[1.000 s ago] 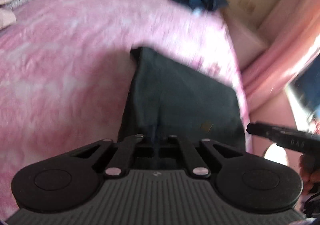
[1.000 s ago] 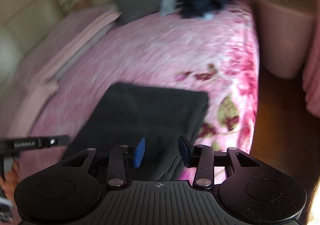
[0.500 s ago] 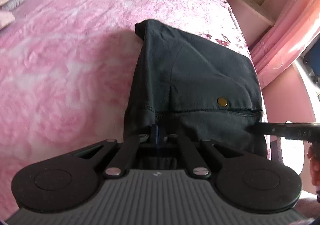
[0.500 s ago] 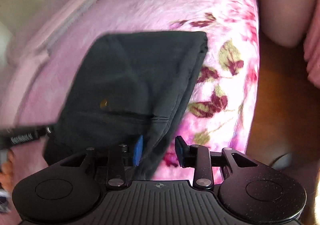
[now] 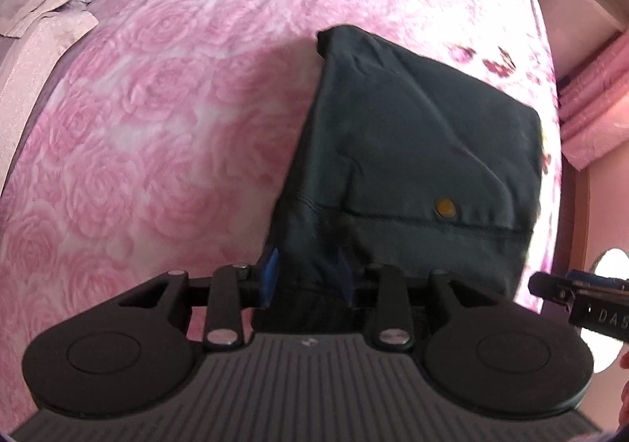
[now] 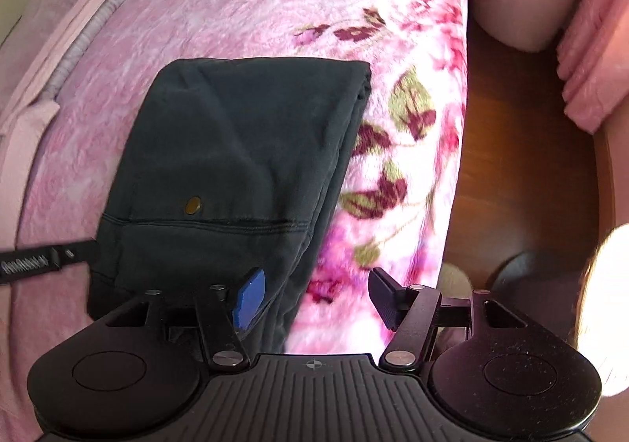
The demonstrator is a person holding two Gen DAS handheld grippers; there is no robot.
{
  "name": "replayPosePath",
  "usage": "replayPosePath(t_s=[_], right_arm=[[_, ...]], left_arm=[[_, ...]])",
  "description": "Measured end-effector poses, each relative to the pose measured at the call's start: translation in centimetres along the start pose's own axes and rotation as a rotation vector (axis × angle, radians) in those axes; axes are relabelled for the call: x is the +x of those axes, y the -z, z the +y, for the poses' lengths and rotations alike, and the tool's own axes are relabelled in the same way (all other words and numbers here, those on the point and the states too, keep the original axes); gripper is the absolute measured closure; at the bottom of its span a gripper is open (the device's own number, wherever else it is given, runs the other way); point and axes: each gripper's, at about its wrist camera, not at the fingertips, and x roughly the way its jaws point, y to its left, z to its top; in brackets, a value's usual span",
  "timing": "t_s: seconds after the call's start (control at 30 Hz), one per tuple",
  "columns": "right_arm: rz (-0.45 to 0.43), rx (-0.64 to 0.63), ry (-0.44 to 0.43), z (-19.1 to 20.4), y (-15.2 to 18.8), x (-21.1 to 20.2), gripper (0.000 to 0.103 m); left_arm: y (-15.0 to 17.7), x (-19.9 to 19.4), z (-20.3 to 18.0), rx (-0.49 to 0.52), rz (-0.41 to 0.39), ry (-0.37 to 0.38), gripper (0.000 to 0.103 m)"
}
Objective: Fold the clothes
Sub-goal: 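Lay the folded trousers down and open both grippers, then grasp the folded trousers' edge with the left gripper while the right gripper grasps the other end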
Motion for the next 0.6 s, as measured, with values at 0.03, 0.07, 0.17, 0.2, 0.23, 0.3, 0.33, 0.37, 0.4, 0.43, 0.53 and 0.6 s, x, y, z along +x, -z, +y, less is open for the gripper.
replayPosePath(t_s=[0.03,0.07,0.17,0.2,0.23,0.3,0.33,0.37,0.4,0.43,0.53,0.6], right_arm=[[0.003,0.009,-0.004,-0.1,0.1,-0.3,0.041],[0.006,0.008,-0.002,-0.1,0.2,-0.6,0.041],[0.018,0.003,0.004,0.0,0.8,-1.6,0.040],[0.020,0.004,0.006,0.0,1.0,-1.9,0.040],[0.026,0.000,0.010,0.1,1.3,-2.3,0.040],[0.043,-0.015,0.016,0.3,2.0,-2.8,0.040],[0.053,-0.023,0.019,0.4,2.4,-3.2,0.040],[0.063,-0.030,0.021,0.4,2.8,-3.5,0.040],[0.069,-0.034,0.021,0.5,3.2,-3.8,0.040],[0.075,-0.039,0.021,0.6,3.5,-4.1,0.040],[0.092,-0.050,0.017,0.9,4.2,-4.9,0.040],[0.092,-0.058,0.013,1.1,4.4,-5.3,0.040]], left_arm=[[0.3,-0.3,-0.1,-0.001,0.003,-0.001,0.074],[0.5,-0.5,-0.2,-0.003,0.006,-0.002,0.074],[1.6,-1.4,-0.4,-0.014,0.015,-0.002,0.074],[1.9,-1.8,-0.4,-0.018,0.018,-0.002,0.074],[2.2,-2.2,-0.4,-0.022,0.021,-0.003,0.074],[3.0,-3.0,-0.5,-0.028,0.027,0.000,0.073],[3.3,-3.4,-0.5,-0.029,0.030,0.001,0.073],[3.7,-3.7,-0.7,-0.029,0.032,0.003,0.073],[4.0,-4.1,-0.8,-0.029,0.034,0.004,0.073],[4.3,-4.5,-0.9,-0.030,0.036,0.005,0.073],[4.9,-5.3,-1.2,-0.031,0.036,0.010,0.073],[5.2,-5.7,-1.4,-0.029,0.039,0.010,0.073]])
